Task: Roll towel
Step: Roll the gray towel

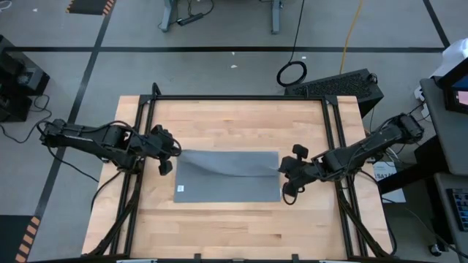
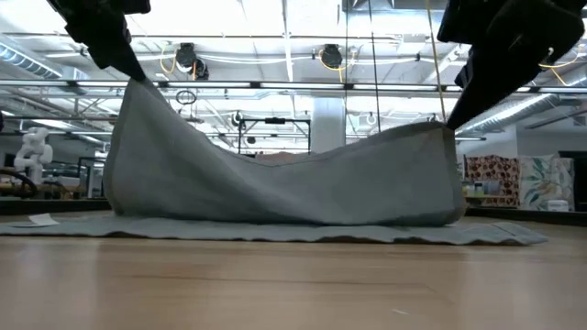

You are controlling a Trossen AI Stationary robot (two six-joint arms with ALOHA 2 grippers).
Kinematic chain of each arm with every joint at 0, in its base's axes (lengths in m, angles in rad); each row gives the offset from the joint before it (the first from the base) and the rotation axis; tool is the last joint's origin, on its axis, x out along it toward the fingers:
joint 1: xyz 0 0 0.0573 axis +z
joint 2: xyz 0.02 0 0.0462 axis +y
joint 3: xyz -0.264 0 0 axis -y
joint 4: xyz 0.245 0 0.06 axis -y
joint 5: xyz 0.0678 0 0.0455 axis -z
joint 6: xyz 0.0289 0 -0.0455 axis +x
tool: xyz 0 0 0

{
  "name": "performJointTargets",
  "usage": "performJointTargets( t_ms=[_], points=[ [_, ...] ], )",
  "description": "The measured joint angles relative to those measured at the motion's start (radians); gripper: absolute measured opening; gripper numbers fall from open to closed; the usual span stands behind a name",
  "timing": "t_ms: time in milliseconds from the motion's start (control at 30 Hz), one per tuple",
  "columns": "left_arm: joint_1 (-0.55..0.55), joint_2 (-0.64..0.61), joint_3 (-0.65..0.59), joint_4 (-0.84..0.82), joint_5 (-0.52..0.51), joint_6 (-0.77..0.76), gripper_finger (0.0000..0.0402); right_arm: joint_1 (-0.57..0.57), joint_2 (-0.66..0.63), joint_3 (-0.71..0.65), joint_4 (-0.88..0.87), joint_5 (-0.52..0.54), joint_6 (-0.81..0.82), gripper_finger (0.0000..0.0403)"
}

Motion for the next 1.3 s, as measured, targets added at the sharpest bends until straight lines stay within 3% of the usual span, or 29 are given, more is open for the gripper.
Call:
performJointTargets(
  t_ms=[300, 567, 833, 1300],
  points=[
    [0.0, 0.0, 0.0, -0.014, 0.049, -0.001, 0.0002, 0.01, 0.073, 0.0, 0.006, -0.05, 0.004, 0.0],
    [0.0, 0.0, 0.0, -0.019, 0.053, 0.0, 0.0002, 0.016, 0.063, -0.001, 0.023, -0.125, -0.001, 0.0],
    [0.0, 0.0, 0.0, -0.018, 0.148, 0.0, 0.0002, 0.017, 0.058, -0.001, 0.047, -0.202, 0.003, 0.0],
    [0.0, 0.0, -0.006, -0.044, 0.223, 0.0, 0.0002, 0.029, 0.12, -0.001, 0.089, -0.31, 0.003, 0.0]
  ],
)
